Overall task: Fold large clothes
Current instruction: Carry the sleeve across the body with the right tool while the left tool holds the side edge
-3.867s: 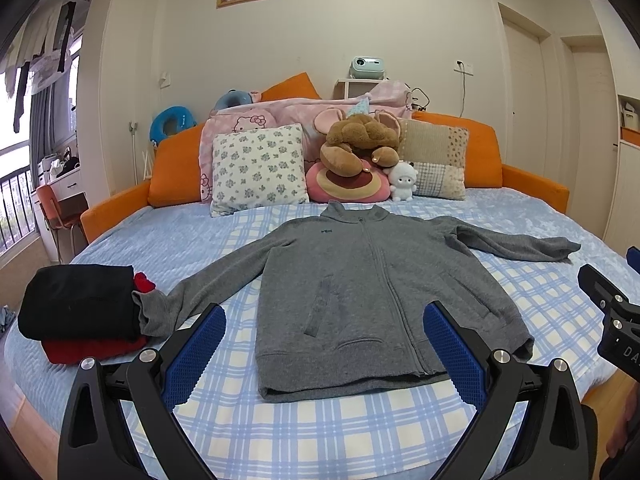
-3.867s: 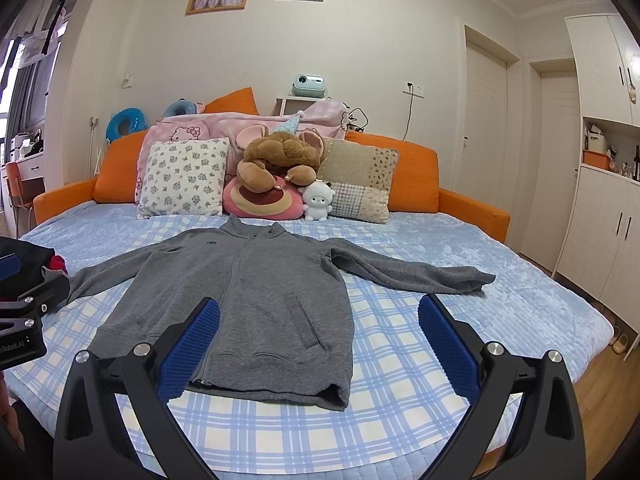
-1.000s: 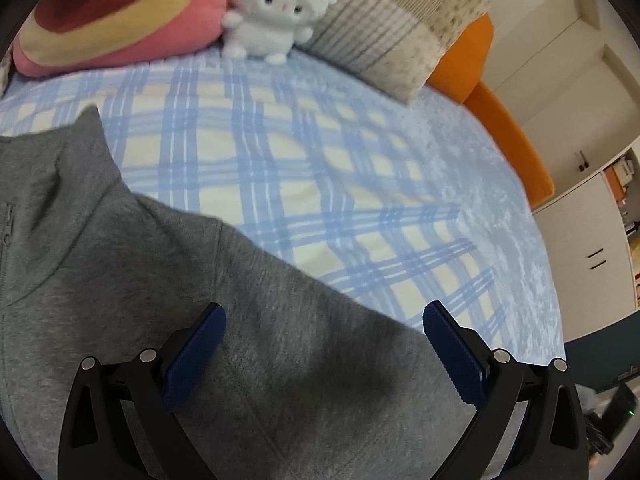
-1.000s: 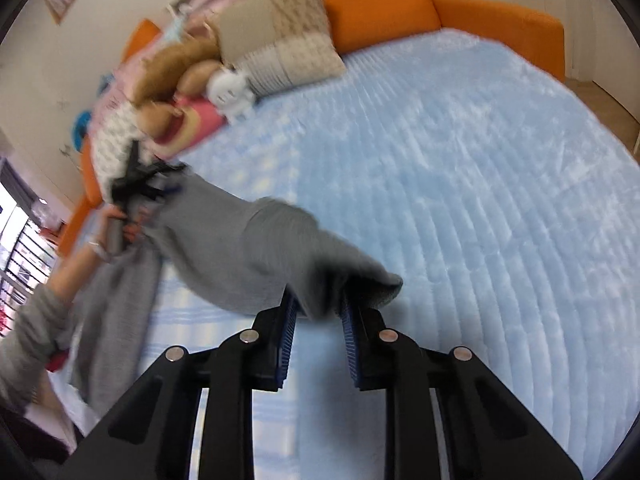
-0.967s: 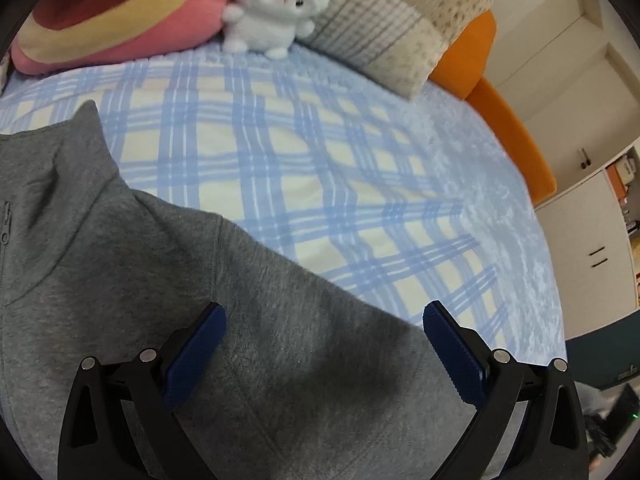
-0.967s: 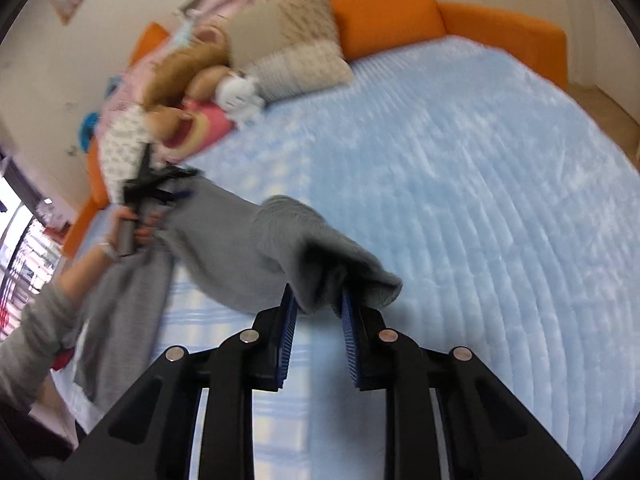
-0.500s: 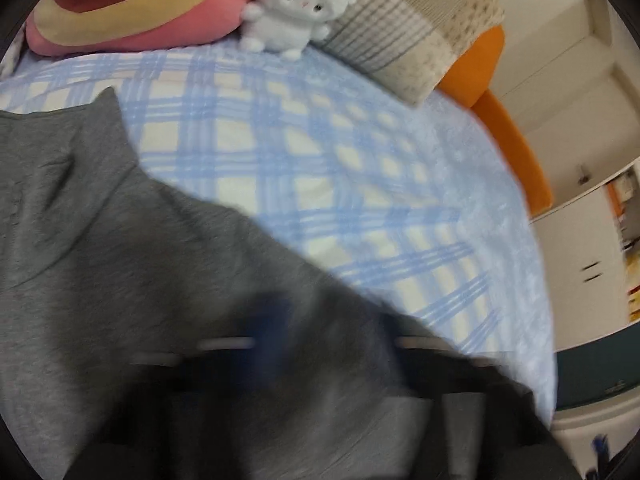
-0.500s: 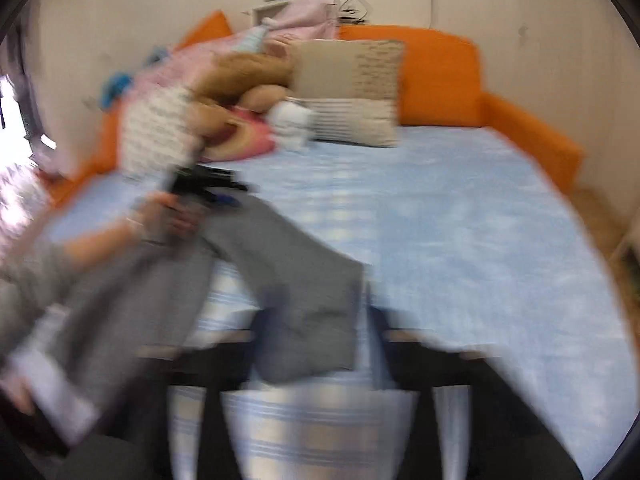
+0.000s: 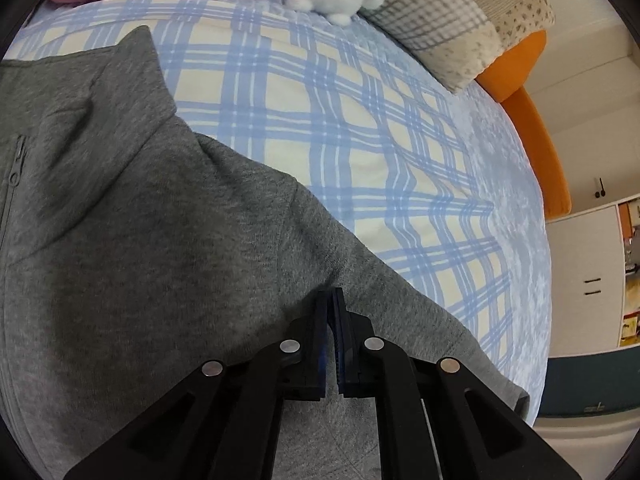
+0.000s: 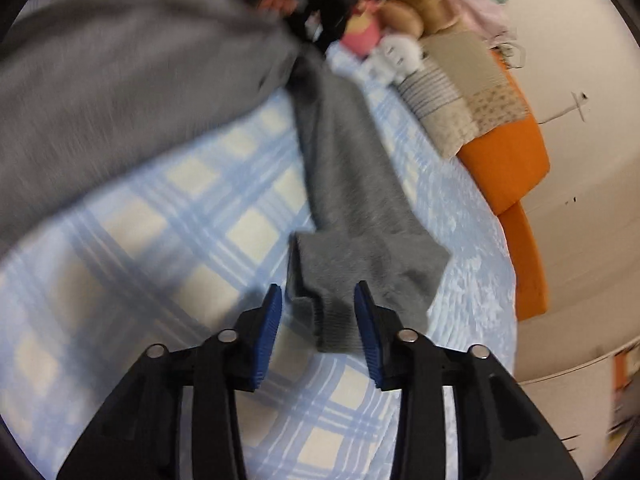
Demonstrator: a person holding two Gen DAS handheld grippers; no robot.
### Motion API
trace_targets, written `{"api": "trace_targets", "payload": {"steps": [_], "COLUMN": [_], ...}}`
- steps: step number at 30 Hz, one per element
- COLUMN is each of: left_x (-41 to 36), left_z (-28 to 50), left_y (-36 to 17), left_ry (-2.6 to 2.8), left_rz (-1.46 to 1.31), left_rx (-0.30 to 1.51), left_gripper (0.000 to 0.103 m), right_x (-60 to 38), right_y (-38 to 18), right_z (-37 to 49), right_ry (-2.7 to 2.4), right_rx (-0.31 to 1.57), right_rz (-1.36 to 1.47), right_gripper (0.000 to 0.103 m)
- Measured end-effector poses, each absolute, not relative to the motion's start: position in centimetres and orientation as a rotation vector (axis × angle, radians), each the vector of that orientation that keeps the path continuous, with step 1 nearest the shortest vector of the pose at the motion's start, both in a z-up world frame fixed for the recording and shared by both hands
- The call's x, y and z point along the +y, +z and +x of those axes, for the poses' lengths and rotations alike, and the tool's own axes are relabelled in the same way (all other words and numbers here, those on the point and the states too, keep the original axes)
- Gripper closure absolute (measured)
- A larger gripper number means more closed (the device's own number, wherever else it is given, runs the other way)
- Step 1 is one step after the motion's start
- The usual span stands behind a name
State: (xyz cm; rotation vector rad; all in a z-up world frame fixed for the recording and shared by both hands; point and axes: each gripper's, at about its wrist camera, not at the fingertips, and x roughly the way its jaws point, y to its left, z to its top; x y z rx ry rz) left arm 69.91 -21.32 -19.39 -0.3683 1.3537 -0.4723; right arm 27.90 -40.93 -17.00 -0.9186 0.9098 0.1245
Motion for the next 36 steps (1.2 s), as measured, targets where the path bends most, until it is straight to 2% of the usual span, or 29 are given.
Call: {"api": "trace_targets", "payload": {"steps": [1,2,3,4,8,12,15,16,18,25,33,36], "left_x": [-21.2,-21.3,-21.1,-20.9,-20.5,-20.4,-19.7,-19.4,-18.7,-16.4,-14.4,-13.5], "left_z": [70.0,70.2,70.3,70.5,70.8,70.8,70.4,70.3,70.2,70.5,69.6,69.4], "left_y": [-19.5,-19.6,-19.7,-19.8,-20.0,-20.0,-19.4,-19.0,-18.2,-17.7,-19.1,-19.2], "left_ry": [-0.476,-0.48,-0.485,-0.491,-0.503,-0.498,-0.488,-0.476,-0.459,-0.444,-0.478,-0.534], "left_rz": [-0.376,-0.386,-0.398,-0.41,-0.443,-0.466,-0.508,-0.513,-0.512,-0.54,-0.67,-0.803], "left_rx": [1.359,1.365,1.373,1.381,1.397,1.399,1.383,1.368,1.348,1.387,1.388,1.345], "left_gripper": [0.093,0.093,0.093,0.093,0.093,0.093,0.091,0.085,0.083,0.083,0.079,0.078], "right_x": [-41.2,-41.4,-41.6,-41.8,-44.0,-44.4,-42.2,-41.4,-39.1,-32.7,-28.1,-28.5], "right_y": [-17.4,-17.7,-17.5,-17.1,-12.2,-4.8,-0.4,0.6,2.4,4.4,-0.8,-1.8], "right_z": [28.3,28.6,28.9,28.9,28.5,26.5,25.2,24.8,24.0,20.2,19.6,19.7], "right_ry": [0.119,0.118,0.129,0.128,0.255,0.48,0.642,0.683,0.815,1.213,1.273,1.228], "right_rx": [0.926,0.939,0.957,0.957,0.92,0.8,0.72,0.705,0.68,0.665,0.919,0.951], "right_rz": [-0.922,-0.91,-0.88,-0.855,-0.473,-0.141,-0.039,-0.031,0.008,0.037,-0.097,-0.139], "right_gripper": [0.077,0.082,0.094,0.096,0.096,0.096,0.096,0.096,0.096,0.096,0.096,0.096]}}
